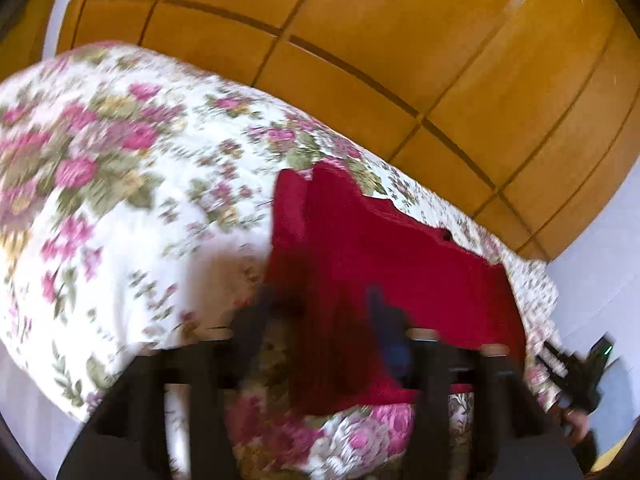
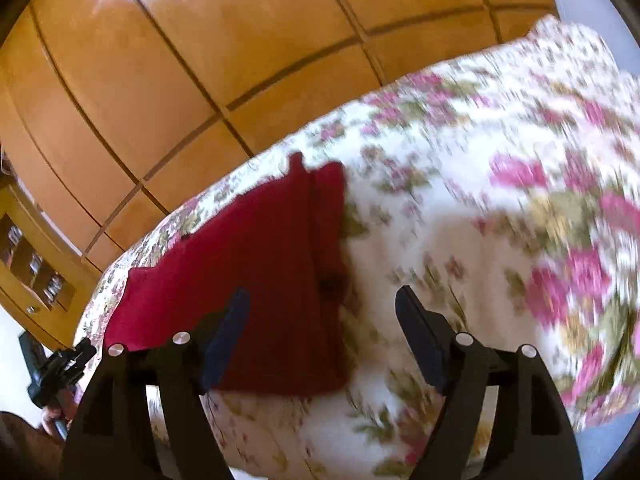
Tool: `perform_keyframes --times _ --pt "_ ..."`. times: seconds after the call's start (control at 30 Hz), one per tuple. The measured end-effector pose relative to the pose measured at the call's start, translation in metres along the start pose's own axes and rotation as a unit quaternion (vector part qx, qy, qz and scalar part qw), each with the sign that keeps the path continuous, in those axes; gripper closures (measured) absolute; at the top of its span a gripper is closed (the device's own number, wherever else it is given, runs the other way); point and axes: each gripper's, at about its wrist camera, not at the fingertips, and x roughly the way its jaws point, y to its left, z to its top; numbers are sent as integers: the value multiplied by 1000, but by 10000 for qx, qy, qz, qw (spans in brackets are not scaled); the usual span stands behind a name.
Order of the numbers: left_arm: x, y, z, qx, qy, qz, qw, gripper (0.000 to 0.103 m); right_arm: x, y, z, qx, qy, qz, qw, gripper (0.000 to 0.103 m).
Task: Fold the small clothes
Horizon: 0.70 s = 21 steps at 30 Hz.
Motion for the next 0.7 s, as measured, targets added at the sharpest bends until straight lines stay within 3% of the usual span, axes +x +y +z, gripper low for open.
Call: perform_keyframes --times 0.07,0.13,0.23,0.37,0.5,0.6,0.63,0.7 --pt "10 -26 6 361 -108 -119 9992 31 11 20 12 -389 -3 -102 9992 22" --pt "27 -52 14 743 8 -138 9971 18 30 45 25 -776 150 -127 9968 18" --pt "57 -88 29 1268 225 -53 9917 17 63 77 35 -1269 449 -227 9906 15" --pt "97 -113 46 1546 480 -11 9868 14 109 104 42 -1735 718 -260 9819 12" --pt "129 -114 55 1791 397 250 9827 11 153 106 46 -1952 1079 -299 9744 13" --pt "168 -92 53 1814 725 975 9759 11 178 77 51 -1588 1168 -667 9781 13" --pt "180 -76 51 1563 969 1004 9778 11 180 69 53 -1480 1062 -665 9810 13" --pt "179 -62 49 1301 813 707 9856 11 184 55 50 -1412 763 -789 9839 12"
